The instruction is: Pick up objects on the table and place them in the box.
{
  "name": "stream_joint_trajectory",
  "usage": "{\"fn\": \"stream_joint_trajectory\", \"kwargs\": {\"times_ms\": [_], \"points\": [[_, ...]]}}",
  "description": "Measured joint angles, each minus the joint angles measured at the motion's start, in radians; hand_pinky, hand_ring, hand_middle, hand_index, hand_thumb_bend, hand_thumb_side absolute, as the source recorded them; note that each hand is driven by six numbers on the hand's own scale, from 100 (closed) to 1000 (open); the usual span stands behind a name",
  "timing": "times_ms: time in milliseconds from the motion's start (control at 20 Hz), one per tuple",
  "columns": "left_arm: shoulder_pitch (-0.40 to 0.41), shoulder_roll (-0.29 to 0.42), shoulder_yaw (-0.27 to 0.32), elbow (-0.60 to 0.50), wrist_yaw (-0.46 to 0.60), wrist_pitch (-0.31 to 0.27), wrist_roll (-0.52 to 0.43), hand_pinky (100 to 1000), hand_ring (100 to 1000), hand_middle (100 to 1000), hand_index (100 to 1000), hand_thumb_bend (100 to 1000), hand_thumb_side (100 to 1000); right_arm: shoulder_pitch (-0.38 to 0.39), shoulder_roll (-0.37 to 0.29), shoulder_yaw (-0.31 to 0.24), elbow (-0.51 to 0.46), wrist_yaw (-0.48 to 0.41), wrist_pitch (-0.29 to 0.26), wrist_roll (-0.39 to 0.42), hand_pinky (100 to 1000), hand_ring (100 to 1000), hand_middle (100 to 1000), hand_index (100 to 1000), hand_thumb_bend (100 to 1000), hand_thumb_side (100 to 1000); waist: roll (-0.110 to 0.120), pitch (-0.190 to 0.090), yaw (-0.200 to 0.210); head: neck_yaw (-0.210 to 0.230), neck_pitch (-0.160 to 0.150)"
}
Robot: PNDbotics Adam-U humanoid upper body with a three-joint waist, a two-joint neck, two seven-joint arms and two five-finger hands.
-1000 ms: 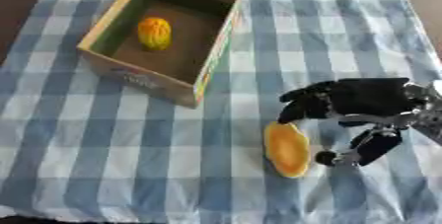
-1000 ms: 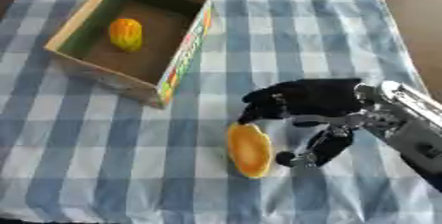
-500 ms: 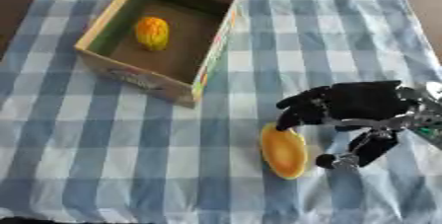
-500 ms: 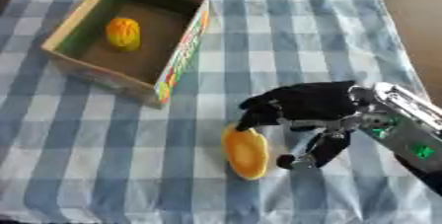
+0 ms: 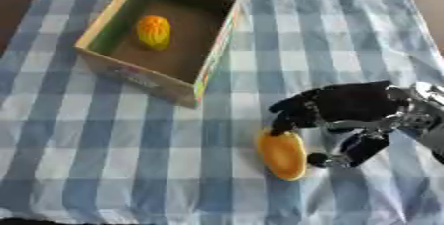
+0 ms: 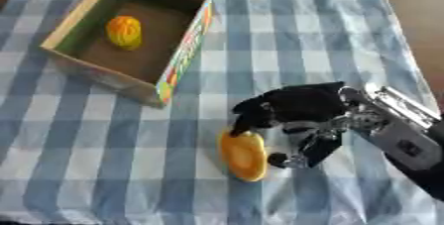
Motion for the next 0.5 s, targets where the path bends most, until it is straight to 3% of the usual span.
{"fn": "stream_joint_trajectory", "kwargs": {"times_ms": [150, 500], "points": [[0.000, 0.000, 0.000, 0.000, 0.000, 0.000, 0.000, 773, 746, 670, 809, 234, 506, -0.012, 0.014, 0.009, 0.012, -0.003, 0.014, 0.011, 873, 977, 789, 872, 100, 145, 0.000, 0.003, 0.002, 0.000, 0.000], [-0.003, -0.002, 0.000, 0.000, 0.001, -0.001, 0.001, 773, 746, 669, 810, 234, 508, -0.038, 0.051, 0.020, 0.049, -0.010, 0.021, 0.043, 858, 943, 732, 808, 100, 133, 0.001, 0.008, 0.007, -0.003, -0.001]]}}
